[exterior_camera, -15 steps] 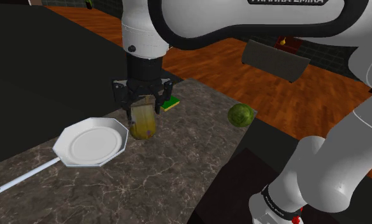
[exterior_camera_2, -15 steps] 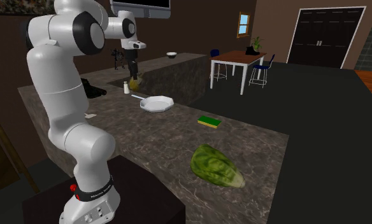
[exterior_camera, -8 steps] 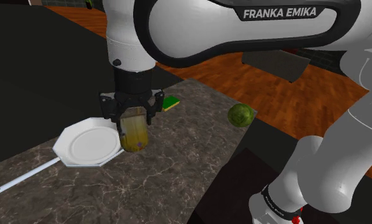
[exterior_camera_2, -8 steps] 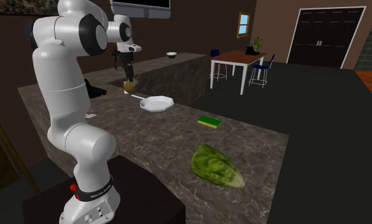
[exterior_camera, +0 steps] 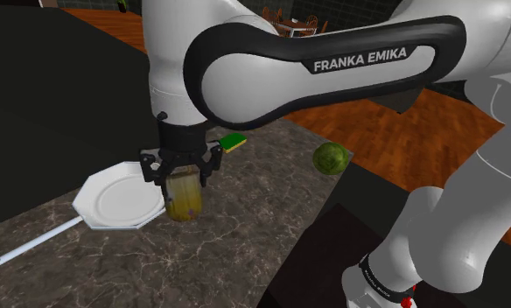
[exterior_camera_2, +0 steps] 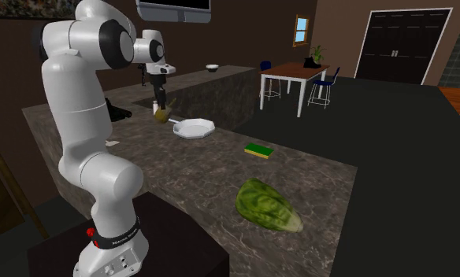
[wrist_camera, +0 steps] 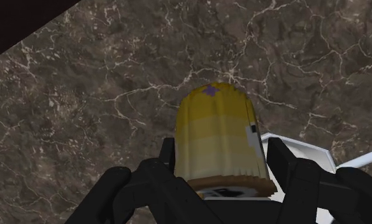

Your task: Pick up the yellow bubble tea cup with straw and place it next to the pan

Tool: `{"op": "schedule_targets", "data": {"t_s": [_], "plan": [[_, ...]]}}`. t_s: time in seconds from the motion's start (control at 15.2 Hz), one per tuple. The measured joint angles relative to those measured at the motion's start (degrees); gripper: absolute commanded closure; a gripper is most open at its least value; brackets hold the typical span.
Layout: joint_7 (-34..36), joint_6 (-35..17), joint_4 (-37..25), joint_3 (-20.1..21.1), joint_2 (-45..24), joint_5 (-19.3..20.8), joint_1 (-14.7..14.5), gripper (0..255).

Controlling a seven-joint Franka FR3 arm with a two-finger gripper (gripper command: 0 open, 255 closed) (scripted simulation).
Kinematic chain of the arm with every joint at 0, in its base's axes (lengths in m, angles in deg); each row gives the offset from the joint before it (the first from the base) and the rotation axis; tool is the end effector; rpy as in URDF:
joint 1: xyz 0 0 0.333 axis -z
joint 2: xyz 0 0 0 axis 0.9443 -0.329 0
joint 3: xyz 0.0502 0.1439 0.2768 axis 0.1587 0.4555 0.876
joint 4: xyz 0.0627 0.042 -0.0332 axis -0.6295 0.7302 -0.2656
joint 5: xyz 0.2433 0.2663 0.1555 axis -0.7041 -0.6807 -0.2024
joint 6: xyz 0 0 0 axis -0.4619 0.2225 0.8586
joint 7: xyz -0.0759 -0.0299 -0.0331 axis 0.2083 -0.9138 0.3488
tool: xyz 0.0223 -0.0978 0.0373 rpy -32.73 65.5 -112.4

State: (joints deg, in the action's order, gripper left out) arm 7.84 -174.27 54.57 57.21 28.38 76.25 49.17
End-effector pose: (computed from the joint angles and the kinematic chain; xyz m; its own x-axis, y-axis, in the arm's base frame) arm 0.3952 0.4014 0.4998 0.9651 -0.2617 -0.0138 -0.2618 -0.9651 -0.0071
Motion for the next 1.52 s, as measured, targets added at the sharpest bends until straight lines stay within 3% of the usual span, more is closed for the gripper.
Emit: {"op": "schedule_targets", "data": {"t_s": [1.52], "plan": [[1.6,-17.07,11.55,-0.08,-6.05,2.84,-0.38,255]]}}
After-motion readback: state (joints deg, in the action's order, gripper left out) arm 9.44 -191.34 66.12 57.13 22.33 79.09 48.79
